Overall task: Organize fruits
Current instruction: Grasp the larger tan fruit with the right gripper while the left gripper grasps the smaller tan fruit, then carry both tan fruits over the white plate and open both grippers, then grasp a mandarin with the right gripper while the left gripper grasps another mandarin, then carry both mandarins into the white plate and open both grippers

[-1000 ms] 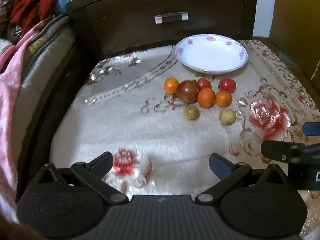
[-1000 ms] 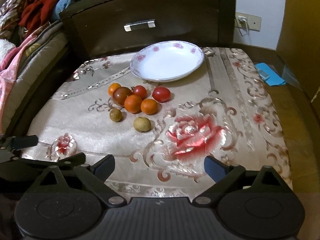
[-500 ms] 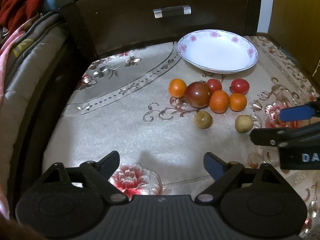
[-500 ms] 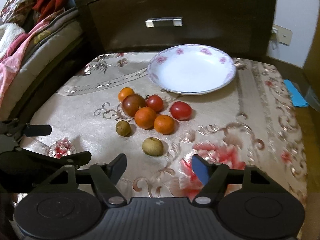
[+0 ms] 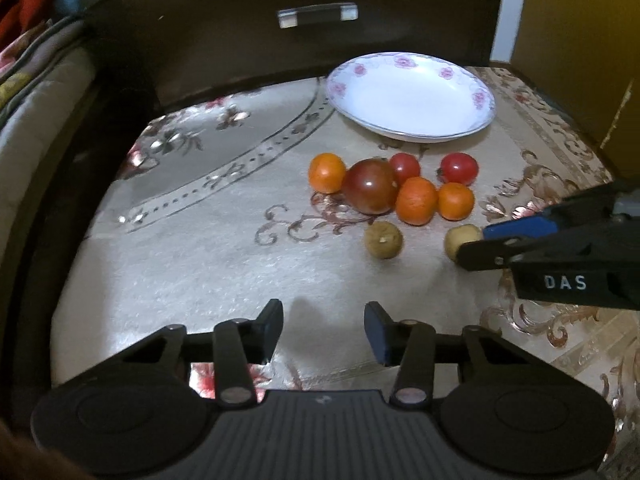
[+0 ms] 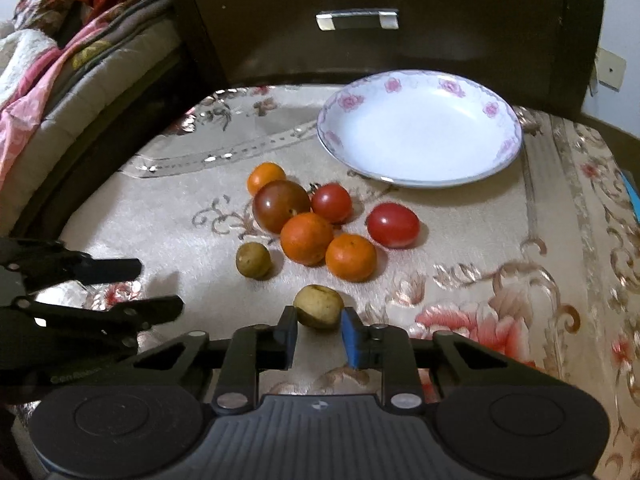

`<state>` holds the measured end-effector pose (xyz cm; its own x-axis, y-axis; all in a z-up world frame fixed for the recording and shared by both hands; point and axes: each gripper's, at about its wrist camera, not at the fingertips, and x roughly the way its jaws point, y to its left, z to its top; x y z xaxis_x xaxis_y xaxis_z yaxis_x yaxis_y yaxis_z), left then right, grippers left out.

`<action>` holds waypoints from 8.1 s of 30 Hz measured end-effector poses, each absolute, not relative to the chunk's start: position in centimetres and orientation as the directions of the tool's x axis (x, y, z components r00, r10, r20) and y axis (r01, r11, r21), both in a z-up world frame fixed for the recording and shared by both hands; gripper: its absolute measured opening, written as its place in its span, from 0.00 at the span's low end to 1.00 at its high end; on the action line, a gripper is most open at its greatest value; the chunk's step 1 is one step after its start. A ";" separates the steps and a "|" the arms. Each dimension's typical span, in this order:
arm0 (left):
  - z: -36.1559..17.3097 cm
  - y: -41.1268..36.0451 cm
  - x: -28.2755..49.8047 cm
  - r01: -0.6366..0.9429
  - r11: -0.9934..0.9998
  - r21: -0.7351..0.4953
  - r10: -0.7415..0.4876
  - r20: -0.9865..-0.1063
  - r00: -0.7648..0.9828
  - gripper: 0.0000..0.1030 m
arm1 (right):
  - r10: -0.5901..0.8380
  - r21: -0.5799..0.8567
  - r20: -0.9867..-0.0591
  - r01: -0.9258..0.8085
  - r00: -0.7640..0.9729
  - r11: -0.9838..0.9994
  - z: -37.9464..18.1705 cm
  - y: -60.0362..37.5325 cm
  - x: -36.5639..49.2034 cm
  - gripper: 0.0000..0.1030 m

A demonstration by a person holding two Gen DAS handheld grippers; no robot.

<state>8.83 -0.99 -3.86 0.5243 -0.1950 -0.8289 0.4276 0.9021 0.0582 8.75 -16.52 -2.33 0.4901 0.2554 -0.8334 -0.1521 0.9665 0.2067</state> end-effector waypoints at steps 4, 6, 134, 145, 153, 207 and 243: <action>-4.1 -1.7 9.3 0.477 0.875 0.080 -0.216 -0.818 0.533 0.50 | 0.249 0.194 -0.835 -0.160 0.491 0.968 -2.8 -16.3 9.2 0.25; -4.4 -1.8 9.7 0.489 0.869 0.070 -0.227 -0.823 0.521 0.50 | 0.255 0.201 -0.833 -0.159 0.491 0.966 -3.0 -16.3 9.5 0.26; -2.1 -2.6 12.9 0.510 0.842 -0.179 -0.429 -0.795 0.429 0.39 | 0.240 0.171 -0.803 -0.174 0.546 0.970 -2.8 -16.7 11.8 0.42; -2.6 -3.2 13.5 0.521 0.828 -0.208 -0.456 -0.790 0.409 0.42 | 0.256 0.196 -0.804 -0.168 0.536 0.966 -2.4 -17.5 11.3 0.24; -4.1 -4.4 14.5 0.511 0.823 -0.246 -0.478 -0.785 0.393 0.42 | 0.246 0.180 -0.798 -0.171 0.550 0.969 -0.9 -18.9 9.9 0.22; -2.4 -8.1 20.7 0.494 0.844 -0.211 -0.470 -0.735 0.489 0.39 | 0.185 0.199 -0.719 -0.057 0.670 0.978 0.3 -22.6 15.9 0.25; 1.0 -3.6 18.7 0.367 0.914 -0.172 -0.376 -0.699 0.609 0.63 | 0.182 0.198 -0.726 -0.052 0.663 0.979 1.6 -22.9 13.3 0.36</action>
<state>18.75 -3.62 1.04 0.6087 -0.3757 -0.6988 0.3665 0.9143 -0.1723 13.34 -22.87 1.64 0.6625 0.1824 -0.7265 -0.0518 0.9787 0.1985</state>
